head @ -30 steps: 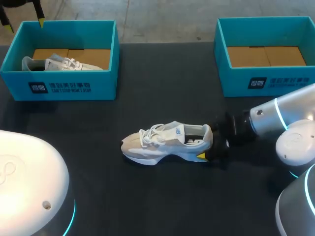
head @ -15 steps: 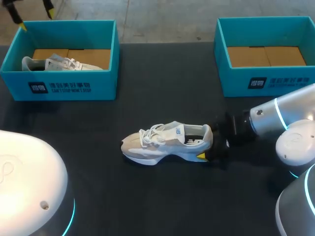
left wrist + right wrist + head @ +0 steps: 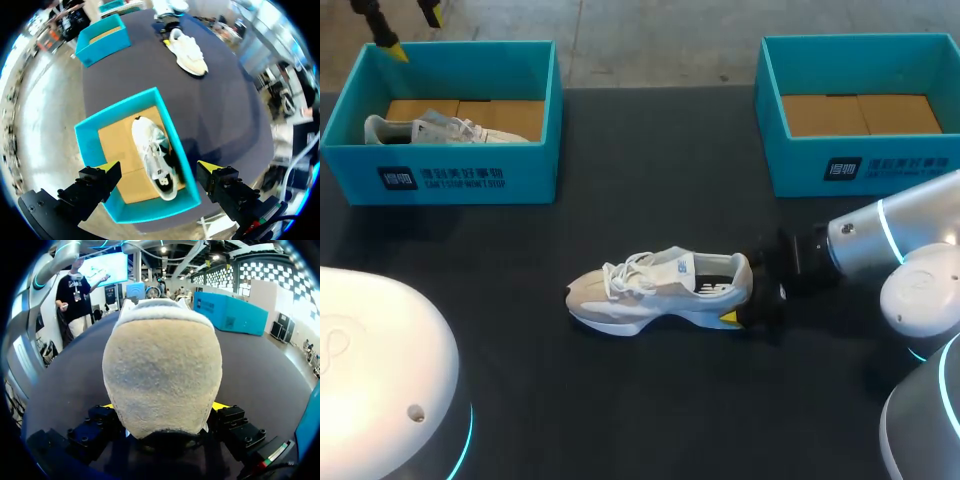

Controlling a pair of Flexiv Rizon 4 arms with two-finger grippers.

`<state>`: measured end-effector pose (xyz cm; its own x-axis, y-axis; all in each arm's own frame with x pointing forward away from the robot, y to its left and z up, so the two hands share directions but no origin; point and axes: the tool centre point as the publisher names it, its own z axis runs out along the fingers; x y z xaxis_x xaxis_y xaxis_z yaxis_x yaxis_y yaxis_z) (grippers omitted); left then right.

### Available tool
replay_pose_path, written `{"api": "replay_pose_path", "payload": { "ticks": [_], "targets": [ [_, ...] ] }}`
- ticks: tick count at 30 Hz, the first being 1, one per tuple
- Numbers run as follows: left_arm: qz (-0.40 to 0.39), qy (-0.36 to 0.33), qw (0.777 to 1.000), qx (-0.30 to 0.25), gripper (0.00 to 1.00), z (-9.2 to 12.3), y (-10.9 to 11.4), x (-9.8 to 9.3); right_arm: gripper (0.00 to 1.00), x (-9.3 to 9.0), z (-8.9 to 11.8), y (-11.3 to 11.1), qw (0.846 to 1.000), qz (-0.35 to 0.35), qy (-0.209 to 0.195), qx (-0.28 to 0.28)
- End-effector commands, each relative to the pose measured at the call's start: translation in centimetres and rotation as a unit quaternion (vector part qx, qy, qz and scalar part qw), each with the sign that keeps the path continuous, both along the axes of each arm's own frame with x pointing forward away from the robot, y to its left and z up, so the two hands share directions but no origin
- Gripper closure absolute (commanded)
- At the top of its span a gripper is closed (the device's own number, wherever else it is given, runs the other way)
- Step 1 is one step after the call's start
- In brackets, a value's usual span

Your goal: Take the shoe out of the shoebox, open the shoe tongue, remove and reinsert the insole, then place the shoe into the shoebox

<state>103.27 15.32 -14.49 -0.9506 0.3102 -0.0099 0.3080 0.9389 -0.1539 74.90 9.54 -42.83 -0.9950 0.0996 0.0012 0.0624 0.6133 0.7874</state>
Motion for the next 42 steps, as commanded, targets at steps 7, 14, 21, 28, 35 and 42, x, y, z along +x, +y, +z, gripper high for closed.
{"api": "replay_pose_path", "payload": {
  "ticks": [7,14,21,28,35,42],
  "targets": [
    [0.223,-0.005,0.975,-0.005,0.0,-0.4,-3.5,-2.0,1.0,0.0,-0.5,0.5,1.0,-0.001,0.0,-0.003],
    [0.268,-0.003,0.963,0.01,0.0,-0.6,-5.0,-2.6,1.0,0.0,-0.5,0.5,1.0,-0.001,0.0,-0.003],
    [0.324,-0.003,0.946,0.013,0.0,-1.1,-6.1,-3.4,1.0,0.0,-0.5,0.5,1.0,-0.001,0.0,-0.003],
    [0.319,-0.002,0.947,0.017,0.0,-1.2,-6.6,-3.6,1.0,0.0,-0.5,0.5,1.0,-0.001,0.0,-0.003],
    [0.319,-0.002,0.947,0.017,0.0,-1.2,-6.6,-3.6,1.0,0.0,-0.5,0.5,1.0,-0.001,0.0,-0.003],
    [0.319,-0.002,0.947,0.017,0.0,-1.2,-6.6,-3.6,1.0,0.0,-0.5,0.5,1.0,-0.001,0.0,-0.003]
  ]
}}
